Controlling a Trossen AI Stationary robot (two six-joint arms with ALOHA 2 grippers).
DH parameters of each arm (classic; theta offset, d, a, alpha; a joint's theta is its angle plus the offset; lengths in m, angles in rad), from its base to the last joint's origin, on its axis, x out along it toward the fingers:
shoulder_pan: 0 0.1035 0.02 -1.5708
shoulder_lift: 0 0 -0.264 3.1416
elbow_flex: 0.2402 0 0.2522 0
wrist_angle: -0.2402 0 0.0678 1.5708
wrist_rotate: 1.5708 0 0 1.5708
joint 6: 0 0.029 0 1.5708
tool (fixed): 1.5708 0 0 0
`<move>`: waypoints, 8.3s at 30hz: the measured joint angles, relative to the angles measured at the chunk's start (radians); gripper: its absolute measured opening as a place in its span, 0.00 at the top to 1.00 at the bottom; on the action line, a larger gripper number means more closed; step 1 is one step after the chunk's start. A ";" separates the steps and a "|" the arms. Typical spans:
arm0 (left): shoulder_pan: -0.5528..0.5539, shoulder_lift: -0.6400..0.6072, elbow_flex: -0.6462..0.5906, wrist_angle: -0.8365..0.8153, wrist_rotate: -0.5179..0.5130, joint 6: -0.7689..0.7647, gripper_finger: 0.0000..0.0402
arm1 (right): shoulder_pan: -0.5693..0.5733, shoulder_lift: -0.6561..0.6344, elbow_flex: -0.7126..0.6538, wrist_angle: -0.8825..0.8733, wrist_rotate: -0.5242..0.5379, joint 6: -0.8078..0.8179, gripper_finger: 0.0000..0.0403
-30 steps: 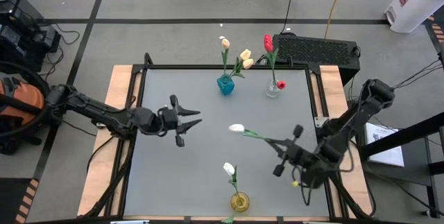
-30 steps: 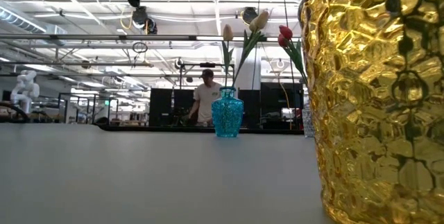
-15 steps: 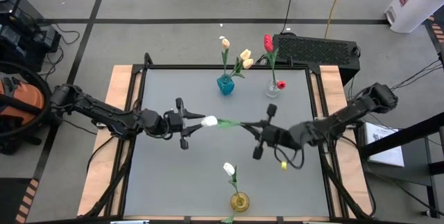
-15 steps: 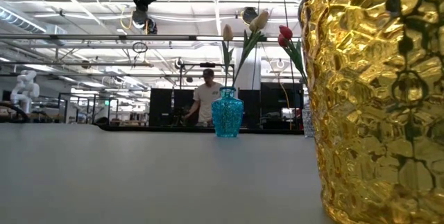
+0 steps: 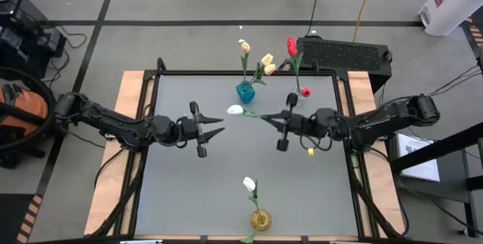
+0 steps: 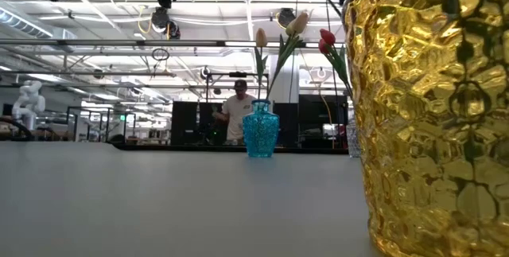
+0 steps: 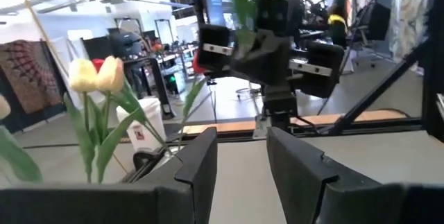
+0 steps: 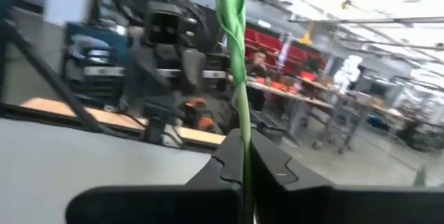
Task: Sort flowers into vase by color
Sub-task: Put the white flower into the yellow vase
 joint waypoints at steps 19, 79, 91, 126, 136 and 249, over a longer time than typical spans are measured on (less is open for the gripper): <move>0.115 0.206 0.008 0.306 0.139 -0.074 0.66 | -0.011 -0.047 -0.356 0.599 -0.249 0.131 1.00; 0.129 0.334 0.168 0.385 0.434 -0.172 0.66 | -0.001 0.492 0.050 0.670 -0.237 0.400 1.00; 0.129 0.334 0.168 0.384 0.434 -0.172 0.66 | 0.001 0.492 0.050 0.629 -0.250 0.453 1.00; 0.129 0.332 0.167 0.360 0.434 -0.171 0.98 | 0.001 0.492 0.048 0.588 -0.250 0.457 0.98; 0.119 0.334 0.167 0.272 0.442 -0.178 0.98 | 0.001 0.492 0.048 0.589 -0.250 0.458 0.84; 0.004 0.270 0.326 -0.637 -0.009 -0.258 0.67 | 0.514 0.056 0.049 0.098 0.125 0.266 1.00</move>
